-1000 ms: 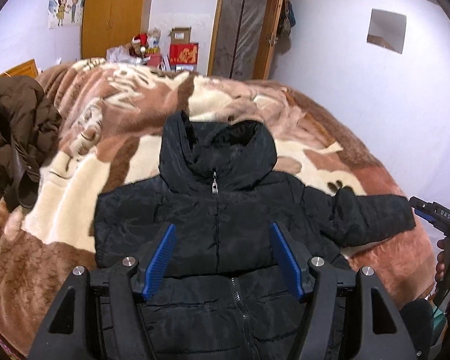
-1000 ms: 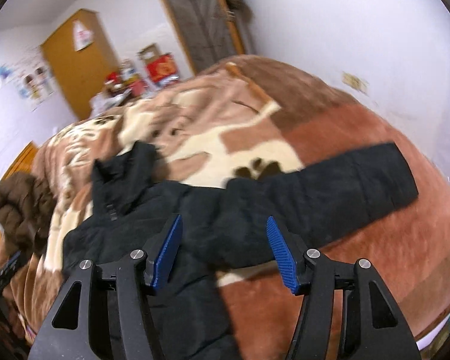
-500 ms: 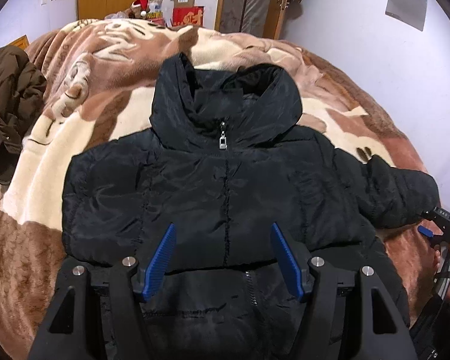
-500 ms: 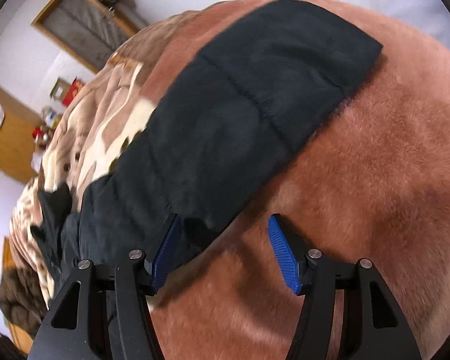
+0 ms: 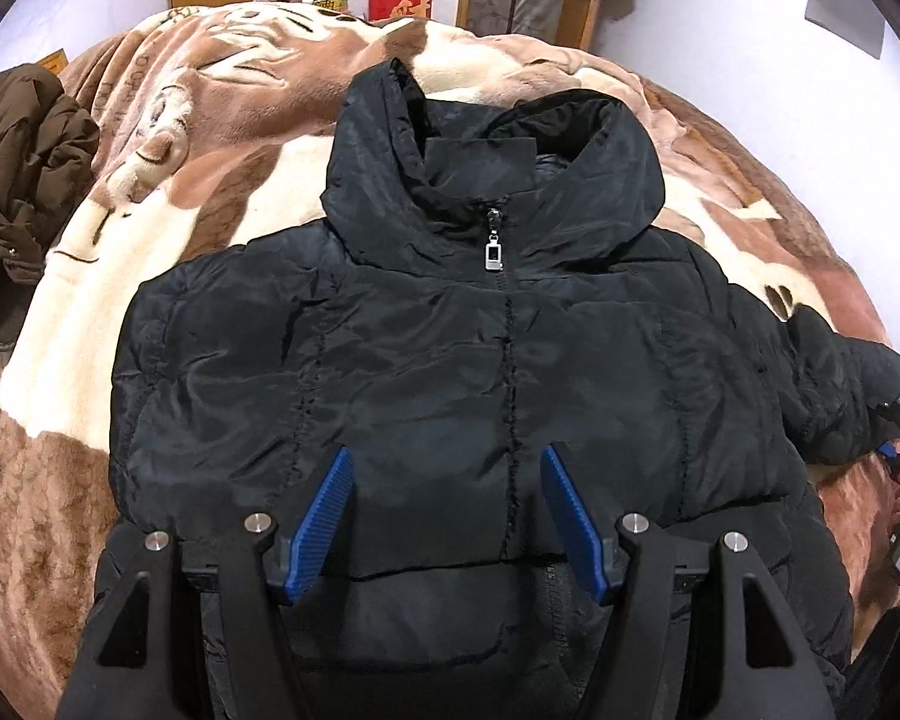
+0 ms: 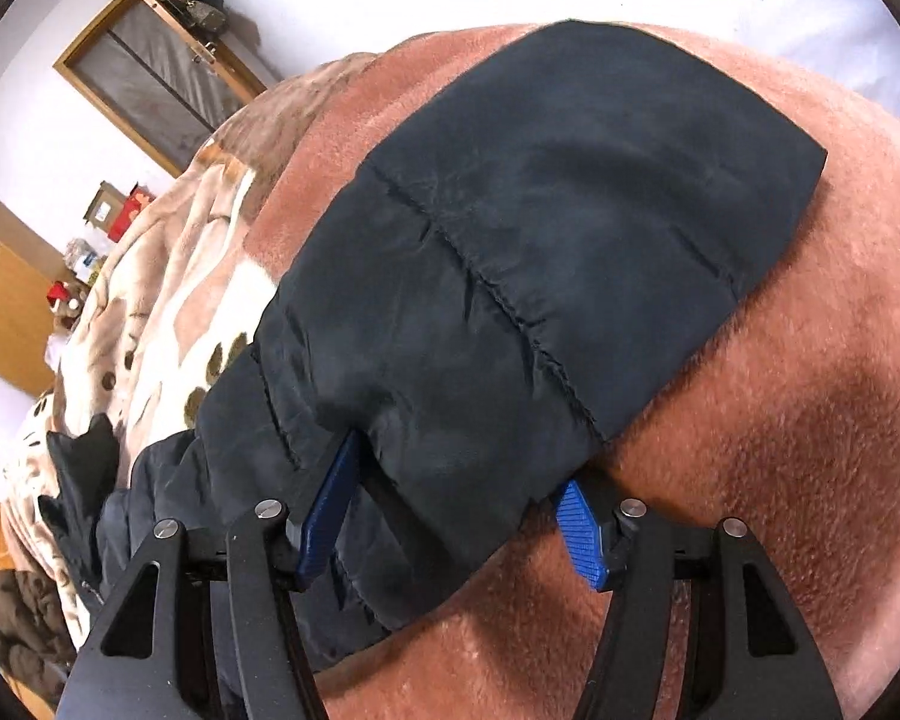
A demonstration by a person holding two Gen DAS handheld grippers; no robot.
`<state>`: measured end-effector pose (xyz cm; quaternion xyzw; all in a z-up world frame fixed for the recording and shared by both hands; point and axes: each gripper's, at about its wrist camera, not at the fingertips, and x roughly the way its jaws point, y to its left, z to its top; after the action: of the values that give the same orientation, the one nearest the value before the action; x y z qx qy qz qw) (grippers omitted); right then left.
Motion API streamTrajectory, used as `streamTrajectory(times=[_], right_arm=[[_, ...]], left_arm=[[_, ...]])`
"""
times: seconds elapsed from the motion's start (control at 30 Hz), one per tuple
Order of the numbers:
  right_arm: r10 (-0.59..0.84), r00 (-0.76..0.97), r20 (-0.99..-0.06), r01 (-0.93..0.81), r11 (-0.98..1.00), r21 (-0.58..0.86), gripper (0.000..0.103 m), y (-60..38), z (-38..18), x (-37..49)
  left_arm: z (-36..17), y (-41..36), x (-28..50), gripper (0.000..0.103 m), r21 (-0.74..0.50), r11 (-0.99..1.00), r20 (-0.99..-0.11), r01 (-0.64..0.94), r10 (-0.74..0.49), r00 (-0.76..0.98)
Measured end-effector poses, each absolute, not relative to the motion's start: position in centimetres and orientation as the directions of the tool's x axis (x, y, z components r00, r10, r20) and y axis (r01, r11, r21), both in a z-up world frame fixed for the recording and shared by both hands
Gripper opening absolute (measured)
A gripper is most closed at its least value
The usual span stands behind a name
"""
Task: Fold large clothes
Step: 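Grasp the other black sleeve near its cuff with the right gripper, then fold the held sleeve across the jacket body and open the right gripper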
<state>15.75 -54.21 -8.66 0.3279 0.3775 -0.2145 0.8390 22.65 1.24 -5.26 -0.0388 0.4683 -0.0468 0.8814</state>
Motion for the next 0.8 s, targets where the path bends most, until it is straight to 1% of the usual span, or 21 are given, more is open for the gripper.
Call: streamTrajectory(times=[0.03, 0.07, 0.1, 0.13, 0.23, 0.47, 0.5, 0.63, 0.8], right_arm=[[-0.119, 0.625, -0.771, 0.602, 0.702, 0.38, 0.032, -54.2, -8.2, 15.6], [-0.126, 0.624, -0.771, 0.599, 0.711, 0.369, 0.026, -54.2, -7.7, 15.3], [-0.135, 0.628, -0.766, 0.592, 0.722, 0.358, 0.018, -54.1, -7.0, 15.1], [-0.141, 0.633, -0.761, 0.584, 0.732, 0.35, 0.014, -53.6, -6.3, 15.0], [-0.137, 0.671, -0.728, 0.544, 0.758, 0.359, 0.011, -52.3, -3.9, 14.1], [-0.084, 0.78, -0.621, 0.375, 0.856, 0.355, 0.011, -46.0, 2.6, 13.3], [-0.079, 0.784, -0.615, 0.364, 0.862, 0.353, 0.011, -45.6, 2.8, 13.3], [-0.006, 0.821, -0.57, 0.236, 0.914, 0.331, 0.011, -40.9, 6.0, 15.5], [0.09, 0.827, -0.555, 0.125, 0.933, 0.337, 0.011, -36.6, 7.7, 16.6]], left_arm=[[-5.3, 1.4, 22.6, 0.067, -0.116, 0.992, -0.822, 0.044, -0.121, 0.556], [-5.3, 1.5, 22.5, 0.067, -0.12, 0.992, -0.823, 0.042, -0.123, 0.555], [-5.3, 1.6, 22.4, 0.067, -0.123, 0.992, -0.823, 0.04, -0.125, 0.554], [-5.2, 1.6, 22.4, 0.067, -0.124, 0.991, -0.822, 0.04, -0.125, 0.555], [-4.9, 1.8, 22.1, 0.067, -0.132, 0.991, -0.817, 0.037, -0.13, 0.561], [-3.2, 2.2, 20.6, 0.067, -0.153, 0.987, -0.791, 0.047, -0.151, 0.593], [-3.1, 2.3, 20.3, 0.067, -0.156, 0.987, -0.788, 0.047, -0.153, 0.596], [-2.3, 3.2, 19.2, 0.067, -0.169, 0.985, -0.774, 0.037, -0.156, 0.614], [-1.4, 5.0, 18.4, 0.067, -0.182, 0.983, -0.763, 0.005, -0.144, 0.63]])
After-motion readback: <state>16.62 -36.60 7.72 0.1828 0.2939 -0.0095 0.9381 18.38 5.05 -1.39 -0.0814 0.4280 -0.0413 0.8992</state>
